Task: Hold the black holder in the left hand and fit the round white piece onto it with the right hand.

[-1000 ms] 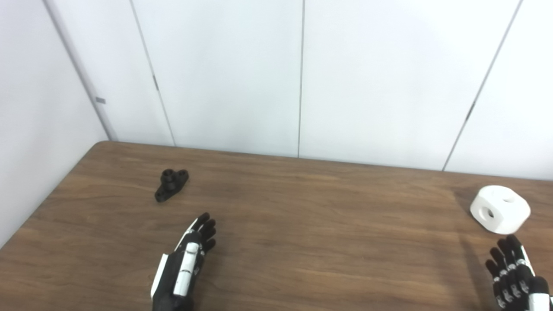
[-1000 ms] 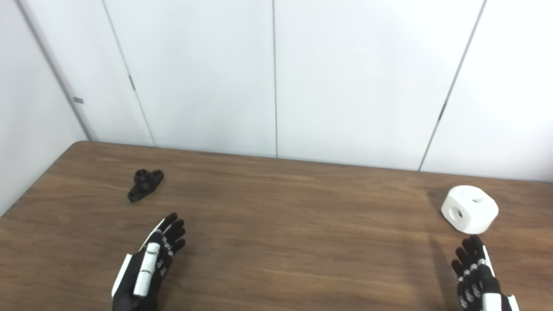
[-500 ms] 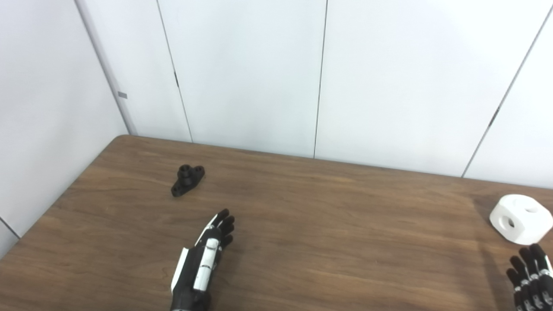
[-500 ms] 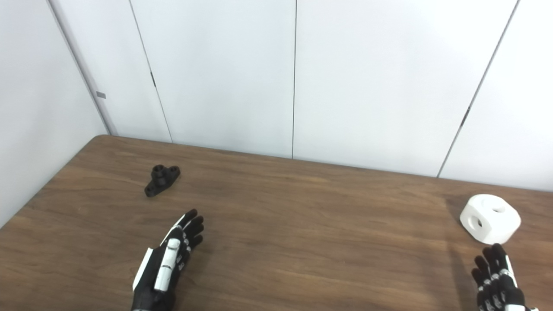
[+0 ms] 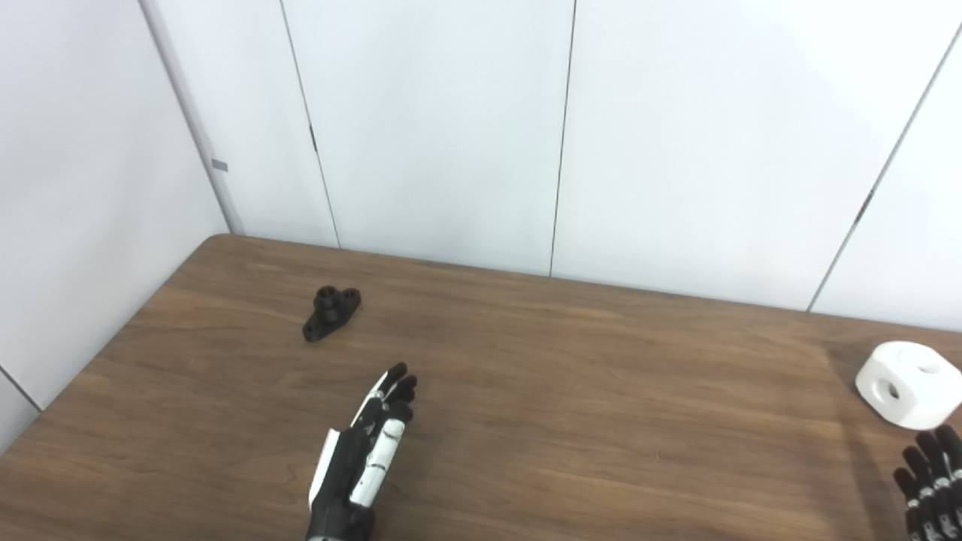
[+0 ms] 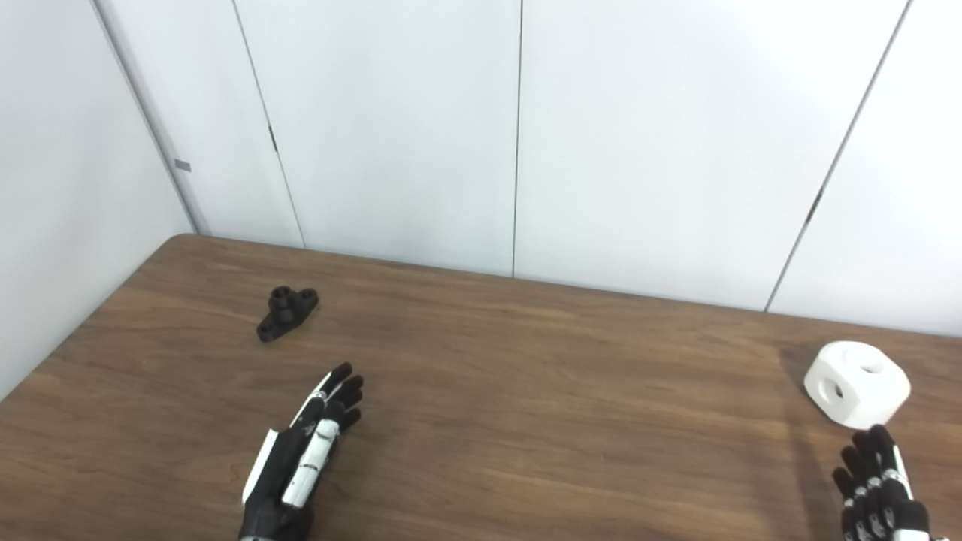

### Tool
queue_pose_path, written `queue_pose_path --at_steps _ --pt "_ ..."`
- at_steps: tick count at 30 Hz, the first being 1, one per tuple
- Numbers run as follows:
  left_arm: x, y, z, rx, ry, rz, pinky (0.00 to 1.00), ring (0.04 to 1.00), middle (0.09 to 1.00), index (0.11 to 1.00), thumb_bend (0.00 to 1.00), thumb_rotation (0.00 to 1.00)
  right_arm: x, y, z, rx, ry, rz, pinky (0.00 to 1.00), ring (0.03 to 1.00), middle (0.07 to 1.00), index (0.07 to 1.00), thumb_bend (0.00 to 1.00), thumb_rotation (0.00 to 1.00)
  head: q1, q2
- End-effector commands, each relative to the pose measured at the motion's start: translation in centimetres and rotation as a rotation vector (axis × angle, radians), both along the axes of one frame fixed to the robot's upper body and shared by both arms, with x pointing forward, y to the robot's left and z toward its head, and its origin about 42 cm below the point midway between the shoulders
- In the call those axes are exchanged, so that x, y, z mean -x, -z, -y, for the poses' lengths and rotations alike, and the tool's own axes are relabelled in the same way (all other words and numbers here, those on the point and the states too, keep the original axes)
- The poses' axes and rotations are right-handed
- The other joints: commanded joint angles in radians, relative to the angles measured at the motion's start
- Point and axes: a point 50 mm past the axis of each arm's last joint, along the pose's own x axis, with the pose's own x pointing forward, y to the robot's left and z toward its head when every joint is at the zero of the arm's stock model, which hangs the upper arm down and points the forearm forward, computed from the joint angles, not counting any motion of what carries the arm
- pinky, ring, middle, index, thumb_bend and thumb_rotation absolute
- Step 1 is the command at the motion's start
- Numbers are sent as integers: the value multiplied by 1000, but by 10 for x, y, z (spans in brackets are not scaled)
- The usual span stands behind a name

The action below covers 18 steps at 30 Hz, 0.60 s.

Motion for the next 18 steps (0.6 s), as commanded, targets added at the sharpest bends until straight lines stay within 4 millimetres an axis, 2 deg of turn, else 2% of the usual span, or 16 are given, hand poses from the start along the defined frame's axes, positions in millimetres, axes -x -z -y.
queue_pose_path --at_steps 1,5,9,12,18 --pt "12 4 9 15 11 -20 953 945 931 954 554 650 14 28 -1 -27 14 -80 1000 993 993 1000 568 976 -3 1" --pt "13 -9 4 -80 39 15 926 948 948 977 649 625 16 27 -2 -16 15 -84 1000 988 988 1000 569 997 -16 5" --pt "14 -33 -6 -150 41 46 926 949 953 980 625 545 16 27 -4 -17 12 -84 1000 979 977 1000 553 1000 -30 2" --pt "12 -52 -13 -251 -1 62 921 914 927 953 705 530 16 26 -5 -20 5 -83 1000 975 974 1000 560 992 -37 4" --pt "1 -86 -27 -472 -86 86 928 921 923 929 812 415 14 28 -3 -15 -38 -80 1000 994 998 1000 607 998 -40 2"
